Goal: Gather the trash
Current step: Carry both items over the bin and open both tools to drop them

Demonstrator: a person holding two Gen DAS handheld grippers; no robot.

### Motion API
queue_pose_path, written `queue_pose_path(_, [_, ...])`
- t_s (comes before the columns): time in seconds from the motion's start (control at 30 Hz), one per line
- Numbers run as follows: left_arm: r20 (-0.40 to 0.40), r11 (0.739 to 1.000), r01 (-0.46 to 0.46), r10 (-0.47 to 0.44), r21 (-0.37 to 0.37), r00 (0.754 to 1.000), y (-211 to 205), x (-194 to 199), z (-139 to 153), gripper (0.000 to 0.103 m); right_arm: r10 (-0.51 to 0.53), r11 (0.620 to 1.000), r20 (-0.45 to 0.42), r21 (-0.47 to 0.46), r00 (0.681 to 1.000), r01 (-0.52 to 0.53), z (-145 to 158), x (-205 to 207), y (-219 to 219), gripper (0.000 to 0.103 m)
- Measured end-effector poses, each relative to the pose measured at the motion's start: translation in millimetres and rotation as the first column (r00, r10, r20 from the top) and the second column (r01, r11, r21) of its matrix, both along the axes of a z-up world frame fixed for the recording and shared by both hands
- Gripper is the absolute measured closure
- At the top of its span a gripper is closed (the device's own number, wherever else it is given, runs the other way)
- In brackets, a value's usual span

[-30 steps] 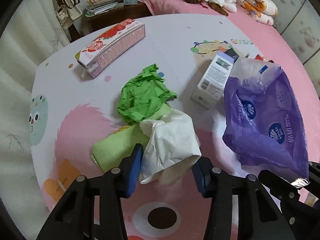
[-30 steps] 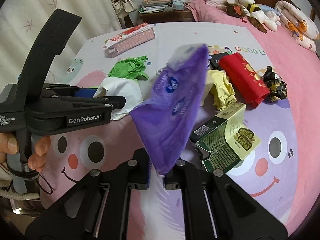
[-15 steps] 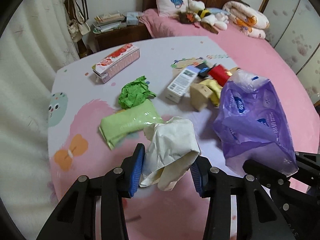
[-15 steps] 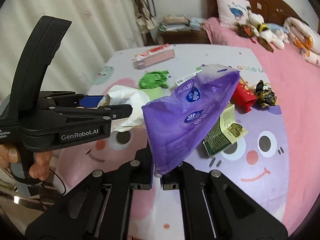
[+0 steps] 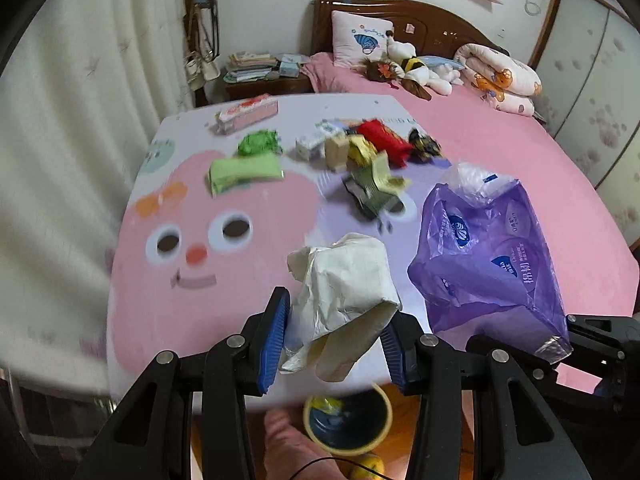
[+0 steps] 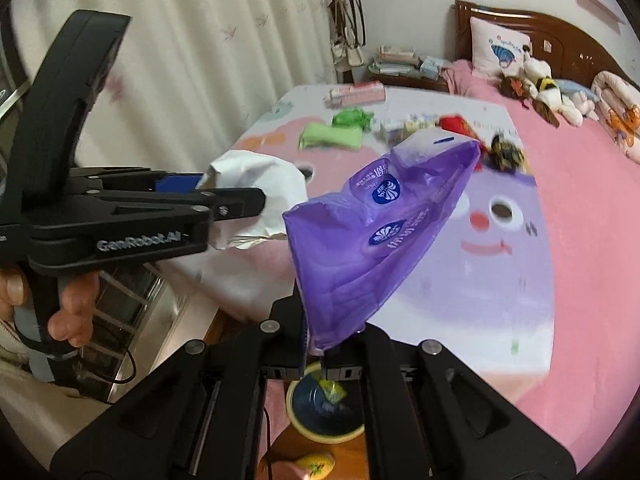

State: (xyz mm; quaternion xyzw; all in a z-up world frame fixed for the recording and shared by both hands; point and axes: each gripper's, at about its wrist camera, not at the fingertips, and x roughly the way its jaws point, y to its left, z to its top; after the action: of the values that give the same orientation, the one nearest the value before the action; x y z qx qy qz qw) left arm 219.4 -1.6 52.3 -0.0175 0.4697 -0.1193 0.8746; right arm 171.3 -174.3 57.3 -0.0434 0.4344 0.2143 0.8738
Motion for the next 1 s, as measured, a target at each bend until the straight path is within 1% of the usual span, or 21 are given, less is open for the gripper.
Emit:
queue_pose_path(0.03, [-0.012,1.0,-0.004,0.004,0.003,1.0,-3.0,-17.1,-2.7,0.06,-0.004,1.0,-0.02,0.003,1.0,0.004,-4.9,-18.3,-6.9,0.101])
queue_pose_path(0.07, [-0.028,1.0,-0.003,0.004,0.012,1.0,-7.0,-34.3,-6.2,0.06,-0.007,1.0,-0.032,0.007,0.999,0.007,-8.2,-27.7,-10.6,0.101])
queue_pose_path(0.17, [-0.067,0.999,0.007,-0.004,0.05,0.998,-16.8,-70.8,-19.1,0.06,-0.004,1.0,-0.086,0.013,0.996,0.005,-25.1,-67.9,-23.9,0.101])
queue_pose_path(0.27, [-0.104,0.998,0.007,0.0,0.069,0.995,-21.5,-96.4,-29.7,0.06,-0.012,1.0,-0.142,0.025,0.99,0.016,-46.7,-97.2,-33.3,0.101])
queue_pose_path(0.33, [-0.13,0.996,0.015,-0.004,0.084,0.991,-22.6,-112.3,-42.1,0.06,-0.028,0.999,-0.19,0.038,0.981,0.036,-67.6,-110.3,-36.7,0.101])
queue_pose_path(0.37, [-0.143,0.998,0.017,-0.007,0.064,0.99,-24.4,-118.9,-48.1,0.06,-0.034,0.998,-0.206,0.041,0.978,0.043,-76.3,-112.7,-36.2,0.101])
queue_pose_path(0.47, [-0.188,0.996,0.031,-0.015,0.082,0.982,-28.3,-134.9,-71.9,0.06,-0.058,0.996,-0.286,0.049,0.957,0.076,-112.5,-129.8,-39.1,0.101])
queue_pose_path(0.5, [-0.203,0.996,0.035,-0.018,0.08,0.979,-29.4,-138.7,-81.5,0.06,-0.061,0.996,-0.302,0.048,0.951,0.079,-122.4,-126.0,-36.1,0.101])
queue_pose_path(0.57, [-0.232,0.996,0.037,-0.018,0.078,0.972,-31.8,-144.1,-103.9,0.06,-0.071,0.995,-0.349,0.046,0.935,0.093,-147.6,-131.8,-34.7,0.101])
queue_pose_path(0.63, [-0.271,0.996,0.041,-0.019,0.075,0.962,-33.4,-142.4,-131.0,0.06,-0.084,0.993,-0.396,0.039,0.914,0.108,-178.3,-139.3,-33.8,0.101])
queue_pose_path(0.67, [-0.294,0.996,0.042,-0.018,0.073,0.956,-35.0,-145.3,-147.5,0.06,-0.087,0.993,-0.41,0.037,0.908,0.112,-188.5,-135.6,-33.6,0.101])
queue_pose_path(0.7, [-0.307,0.997,0.041,-0.019,0.066,0.951,-36.0,-141.2,-158.0,0.06,-0.093,0.992,-0.435,0.037,0.896,0.121,-207.2,-138.4,-33.2,0.101])
queue_pose_path(0.8, [-0.345,0.999,0.034,-0.02,0.036,0.938,-39.9,-141.9,-203.0,0.06,-0.105,0.989,-0.478,0.038,0.872,0.14,-249.2,-138.2,-32.8,0.101])
queue_pose_path(0.87, [-0.36,0.999,0.034,-0.021,0.029,0.933,-43.8,-140.2,-232.2,0.06,-0.11,0.989,-0.497,0.031,0.861,0.145,-280.2,-135.4,-31.4,0.101])
queue_pose_path(0.93, [-0.373,0.999,0.036,-0.025,0.023,0.928,-48.4,-138.3,-265.3,0.06,-0.123,0.988,-0.517,0.014,0.847,0.151,-317.5,-134.5,-30.9,0.101])
queue_pose_path(0.97, [-0.384,0.999,0.036,-0.024,0.024,0.923,-50.0,-133.8,-280.2,0.06,-0.129,0.988,-0.524,0.009,0.842,0.157,-327.7,-132.0,-31.5,0.101])
queue_pose_path(1.0, [-0.398,0.999,0.036,-0.024,0.021,0.917,-52.2,-130.7,-299.6,0.06,-0.144,0.985,-0.535,0.0,0.833,0.17,-347.7,-131.4,-33.4,0.101])
